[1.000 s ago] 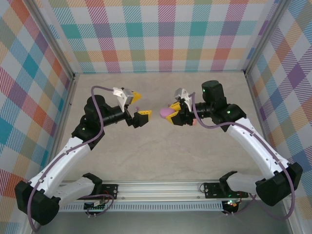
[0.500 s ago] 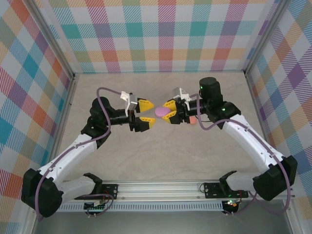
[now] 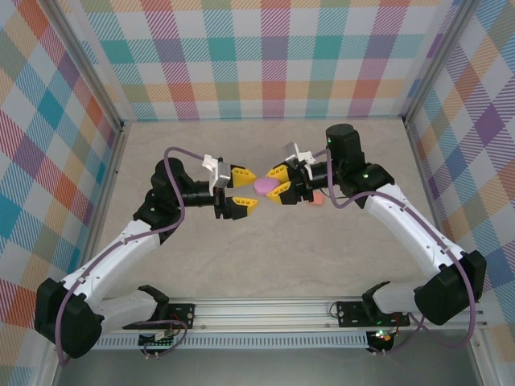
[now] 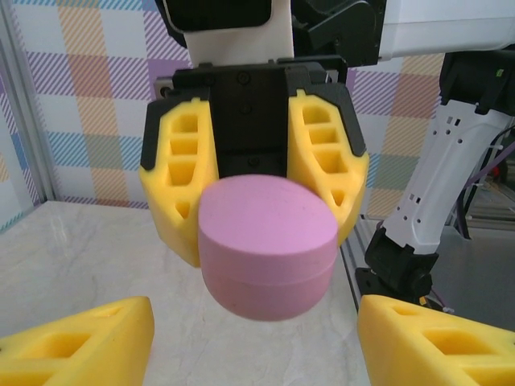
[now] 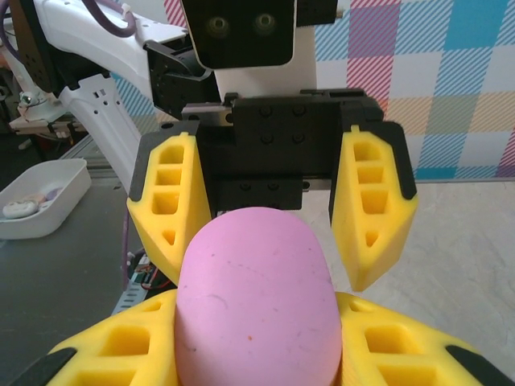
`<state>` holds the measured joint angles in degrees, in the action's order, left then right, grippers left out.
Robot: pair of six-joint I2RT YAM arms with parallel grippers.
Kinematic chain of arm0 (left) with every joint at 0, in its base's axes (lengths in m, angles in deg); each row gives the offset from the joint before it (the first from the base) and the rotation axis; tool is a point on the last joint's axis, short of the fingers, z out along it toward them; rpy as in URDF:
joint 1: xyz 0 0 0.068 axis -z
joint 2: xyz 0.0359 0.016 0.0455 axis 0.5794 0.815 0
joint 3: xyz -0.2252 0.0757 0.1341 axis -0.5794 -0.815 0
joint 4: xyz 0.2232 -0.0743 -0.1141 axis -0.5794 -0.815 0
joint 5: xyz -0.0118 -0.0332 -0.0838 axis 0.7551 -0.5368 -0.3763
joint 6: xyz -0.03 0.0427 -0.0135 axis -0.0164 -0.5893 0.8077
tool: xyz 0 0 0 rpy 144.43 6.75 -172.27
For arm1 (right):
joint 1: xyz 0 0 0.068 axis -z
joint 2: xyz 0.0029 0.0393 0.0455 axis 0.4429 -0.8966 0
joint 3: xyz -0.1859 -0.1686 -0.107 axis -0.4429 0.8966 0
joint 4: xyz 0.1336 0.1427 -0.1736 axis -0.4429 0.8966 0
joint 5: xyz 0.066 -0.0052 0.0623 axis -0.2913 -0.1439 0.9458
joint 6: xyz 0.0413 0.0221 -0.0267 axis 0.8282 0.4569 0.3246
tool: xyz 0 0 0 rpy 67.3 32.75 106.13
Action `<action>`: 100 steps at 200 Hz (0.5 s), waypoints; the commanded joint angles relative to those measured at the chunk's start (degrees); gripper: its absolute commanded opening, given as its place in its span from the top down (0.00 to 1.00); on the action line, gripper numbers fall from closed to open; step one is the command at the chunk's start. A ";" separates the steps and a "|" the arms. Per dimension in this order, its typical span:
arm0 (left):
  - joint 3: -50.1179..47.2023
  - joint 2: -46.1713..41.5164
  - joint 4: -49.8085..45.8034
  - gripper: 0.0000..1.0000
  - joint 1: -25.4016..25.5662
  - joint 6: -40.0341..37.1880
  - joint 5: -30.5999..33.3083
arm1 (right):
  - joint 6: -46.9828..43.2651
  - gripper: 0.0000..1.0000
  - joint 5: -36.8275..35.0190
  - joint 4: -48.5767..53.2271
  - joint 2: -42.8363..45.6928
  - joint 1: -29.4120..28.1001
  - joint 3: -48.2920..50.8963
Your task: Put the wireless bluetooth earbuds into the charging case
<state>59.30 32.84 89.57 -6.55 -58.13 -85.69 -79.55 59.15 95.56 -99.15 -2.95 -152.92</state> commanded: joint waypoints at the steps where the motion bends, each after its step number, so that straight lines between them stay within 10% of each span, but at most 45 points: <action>1: 1.72 0.28 1.88 0.31 0.84 -0.59 0.22 | -2.69 0.87 2.35 1.43 -0.52 -0.10 -1.81; 100: 3.91 2.54 1.64 0.30 2.24 -0.16 1.78 | -1.43 0.87 3.07 0.53 0.39 -0.07 -0.66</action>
<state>60.96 35.44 89.64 -4.76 -58.08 -84.09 -80.43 59.19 96.83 -99.26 -2.95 -152.92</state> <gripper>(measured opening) 0.698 0.359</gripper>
